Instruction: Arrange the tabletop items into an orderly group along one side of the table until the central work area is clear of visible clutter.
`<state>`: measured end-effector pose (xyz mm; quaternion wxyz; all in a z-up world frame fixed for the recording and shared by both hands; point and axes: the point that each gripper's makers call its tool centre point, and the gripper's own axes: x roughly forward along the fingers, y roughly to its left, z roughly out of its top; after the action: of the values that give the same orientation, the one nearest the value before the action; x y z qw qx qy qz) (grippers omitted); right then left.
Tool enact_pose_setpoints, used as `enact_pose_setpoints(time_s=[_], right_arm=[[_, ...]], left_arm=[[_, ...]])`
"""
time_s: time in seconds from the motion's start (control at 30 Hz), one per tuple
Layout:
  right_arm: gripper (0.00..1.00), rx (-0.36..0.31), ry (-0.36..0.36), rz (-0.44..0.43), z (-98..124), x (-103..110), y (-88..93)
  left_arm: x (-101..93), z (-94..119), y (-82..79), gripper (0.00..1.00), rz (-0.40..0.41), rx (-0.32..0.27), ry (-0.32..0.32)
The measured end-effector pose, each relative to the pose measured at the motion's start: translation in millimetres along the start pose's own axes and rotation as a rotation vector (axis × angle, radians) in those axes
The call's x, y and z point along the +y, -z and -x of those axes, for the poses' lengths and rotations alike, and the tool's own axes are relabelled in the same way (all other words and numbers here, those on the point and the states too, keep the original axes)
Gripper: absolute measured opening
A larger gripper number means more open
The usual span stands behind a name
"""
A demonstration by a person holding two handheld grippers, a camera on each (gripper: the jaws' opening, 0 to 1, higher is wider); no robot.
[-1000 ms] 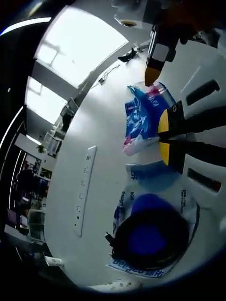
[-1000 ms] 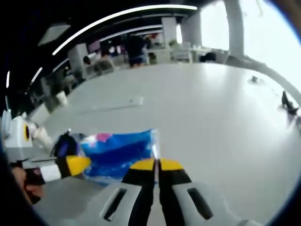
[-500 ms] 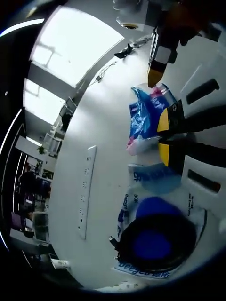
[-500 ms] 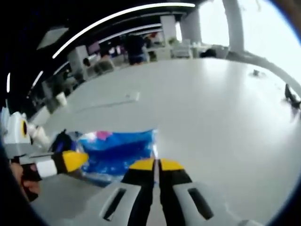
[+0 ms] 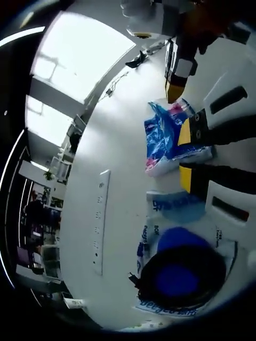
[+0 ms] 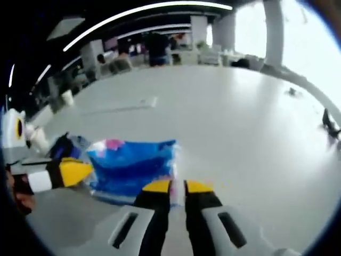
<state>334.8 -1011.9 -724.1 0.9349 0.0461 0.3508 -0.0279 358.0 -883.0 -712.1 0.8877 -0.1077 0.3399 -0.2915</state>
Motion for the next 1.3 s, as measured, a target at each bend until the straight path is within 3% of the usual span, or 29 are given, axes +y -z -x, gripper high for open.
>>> enact_pose_setpoints(time_s=[0.07,0.2,0.3,0.6,0.8,0.97,1.3], right_arm=[[0.27,-0.016,0.020,-0.024,3.6,-2.7,-3.4],[0.37,-0.076,0.032,-0.048,12.4,-3.8,-18.1],[0.45,-0.089,0.033,-0.037,15.2,-2.0,-24.2],[0.53,-0.086,0.039,0.005,19.0,-2.5,-25.2],[0.60,-0.100,0.035,0.012,27.1,1.1,-31.0],[0.66,-0.119,0.003,0.019,33.2,14.3,-37.4],[0.74,-0.125,-0.067,0.015,43.3,47.4,-47.2]], left_arm=[[1.1,2.7,-3.6,0.24,-0.028,-0.016,-0.002],[0.8,9.2,-9.7,0.37,-0.027,-0.029,0.011],[2.1,10.1,-12.6,0.40,-0.050,-0.036,0.012],[2.9,7.3,-9.7,0.65,-0.043,-0.037,0.025],[-9.8,12.5,-21.0,0.81,-0.116,-0.102,0.084],[-14.1,25.4,-36.2,0.89,-0.126,-0.168,0.106],[-0.2,54.6,-49.1,0.98,-0.132,-0.181,0.092]])
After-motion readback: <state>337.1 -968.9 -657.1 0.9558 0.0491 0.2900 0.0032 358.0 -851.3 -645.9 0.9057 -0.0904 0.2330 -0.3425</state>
